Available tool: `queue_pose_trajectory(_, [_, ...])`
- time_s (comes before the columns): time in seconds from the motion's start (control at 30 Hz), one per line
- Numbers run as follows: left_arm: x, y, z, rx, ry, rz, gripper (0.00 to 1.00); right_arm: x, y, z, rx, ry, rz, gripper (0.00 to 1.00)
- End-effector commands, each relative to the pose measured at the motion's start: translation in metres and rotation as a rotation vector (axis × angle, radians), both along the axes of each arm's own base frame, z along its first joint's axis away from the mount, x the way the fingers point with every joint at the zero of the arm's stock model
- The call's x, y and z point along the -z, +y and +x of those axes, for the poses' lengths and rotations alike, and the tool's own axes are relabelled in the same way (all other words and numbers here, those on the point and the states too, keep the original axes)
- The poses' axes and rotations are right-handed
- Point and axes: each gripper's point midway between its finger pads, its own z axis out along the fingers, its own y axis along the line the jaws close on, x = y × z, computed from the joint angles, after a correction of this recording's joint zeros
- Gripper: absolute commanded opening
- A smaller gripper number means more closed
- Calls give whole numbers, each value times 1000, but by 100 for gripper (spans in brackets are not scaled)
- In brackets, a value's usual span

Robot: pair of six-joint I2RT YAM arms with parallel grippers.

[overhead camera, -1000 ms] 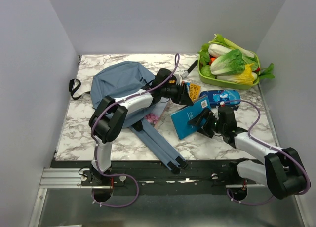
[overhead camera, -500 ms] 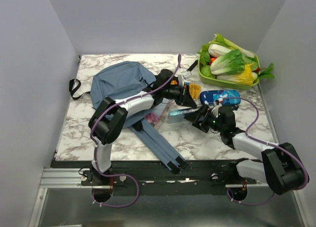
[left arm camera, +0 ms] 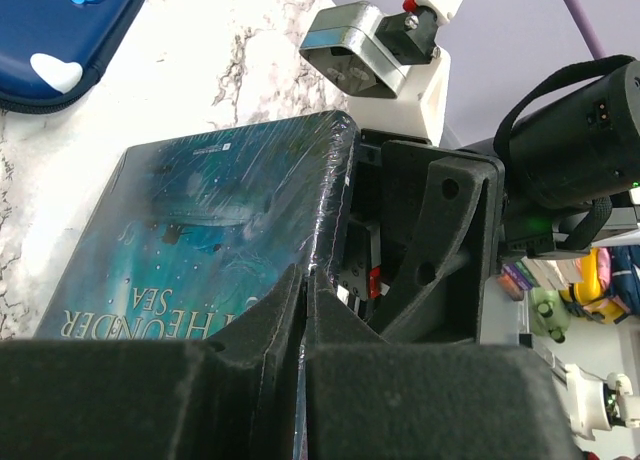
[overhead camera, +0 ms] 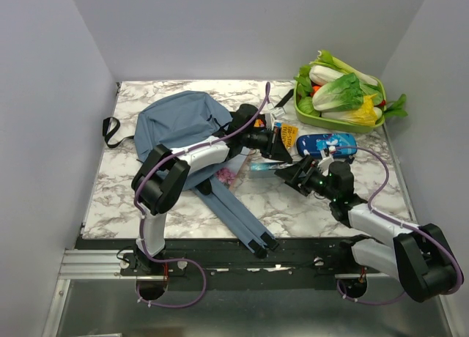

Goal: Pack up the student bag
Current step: Pick up the book from the center of the board.

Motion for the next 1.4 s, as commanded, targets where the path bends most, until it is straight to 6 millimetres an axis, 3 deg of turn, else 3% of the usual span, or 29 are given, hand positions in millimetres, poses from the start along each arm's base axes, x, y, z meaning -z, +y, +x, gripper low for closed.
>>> queue_pose_trajectory(0.0, [11,-2,-43,132,110,39,12,-48,-4,24,83,-159,76,100])
queue_pose_trajectory(0.57, [18,4,-36,104,156,58,12,-47,-20,35,218,-166,104,100])
queue_pose_trajectory(0.73, [17,7,-33,98,164,55,11,-58,-17,48,230,-221,162,99])
queue_pose_trajectory(0.77, [17,8,-32,95,165,55,11,-72,-14,50,218,-282,192,99])
queue_pose_trajectory(1.1, [8,21,-22,83,190,40,11,-67,-3,69,198,-245,230,97])
queue_pose_trajectory(1.2, [-1,31,-15,91,183,36,11,-55,-1,71,193,-191,199,93])
queue_pose_trajectory(1.3, [-8,45,-10,96,100,82,13,-39,-2,74,206,-107,152,81])
queue_pose_trajectory(1.37, [-17,49,-6,96,32,104,20,-27,-2,75,212,-30,115,67])
